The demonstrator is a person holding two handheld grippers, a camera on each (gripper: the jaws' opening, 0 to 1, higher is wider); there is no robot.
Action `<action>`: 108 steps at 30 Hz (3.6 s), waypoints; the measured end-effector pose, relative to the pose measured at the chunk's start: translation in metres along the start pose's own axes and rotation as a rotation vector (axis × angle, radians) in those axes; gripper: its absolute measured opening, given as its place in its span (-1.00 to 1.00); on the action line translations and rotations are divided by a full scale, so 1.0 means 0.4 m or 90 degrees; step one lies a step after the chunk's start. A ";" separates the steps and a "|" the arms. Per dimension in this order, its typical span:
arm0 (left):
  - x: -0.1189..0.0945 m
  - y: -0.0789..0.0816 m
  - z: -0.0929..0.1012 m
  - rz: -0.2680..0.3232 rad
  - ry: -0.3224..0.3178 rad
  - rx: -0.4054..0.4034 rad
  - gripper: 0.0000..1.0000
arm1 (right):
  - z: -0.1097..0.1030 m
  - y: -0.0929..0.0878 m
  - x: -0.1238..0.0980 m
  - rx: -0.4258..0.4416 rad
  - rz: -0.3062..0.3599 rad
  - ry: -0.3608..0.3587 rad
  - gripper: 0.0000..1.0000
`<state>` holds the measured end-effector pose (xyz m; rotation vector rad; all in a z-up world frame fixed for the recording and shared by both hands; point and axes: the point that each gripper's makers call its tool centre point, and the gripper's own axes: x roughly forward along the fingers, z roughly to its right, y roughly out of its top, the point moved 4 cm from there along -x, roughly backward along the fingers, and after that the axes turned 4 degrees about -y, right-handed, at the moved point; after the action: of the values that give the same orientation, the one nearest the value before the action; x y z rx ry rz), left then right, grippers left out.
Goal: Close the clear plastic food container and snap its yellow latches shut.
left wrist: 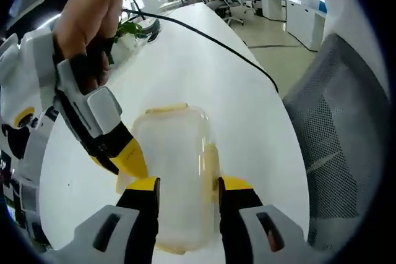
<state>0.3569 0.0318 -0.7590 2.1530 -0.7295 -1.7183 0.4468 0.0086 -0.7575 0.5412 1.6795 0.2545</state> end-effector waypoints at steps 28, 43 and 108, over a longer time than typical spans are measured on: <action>0.008 0.023 0.024 -0.008 0.050 -0.019 -0.32 | -0.018 0.009 0.024 -0.023 -0.118 0.073 -0.48; 0.009 0.028 0.027 -0.003 0.028 -0.010 -0.31 | -0.022 0.011 0.019 0.009 -0.073 0.038 -0.46; -0.048 -0.054 -0.036 -0.014 -0.018 -0.041 0.42 | -0.148 -0.134 -0.044 -0.035 0.028 -0.143 0.46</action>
<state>0.3722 0.0591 -0.7511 2.1044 -0.6508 -1.7623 0.3797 -0.0383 -0.7557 0.5446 1.4402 0.2614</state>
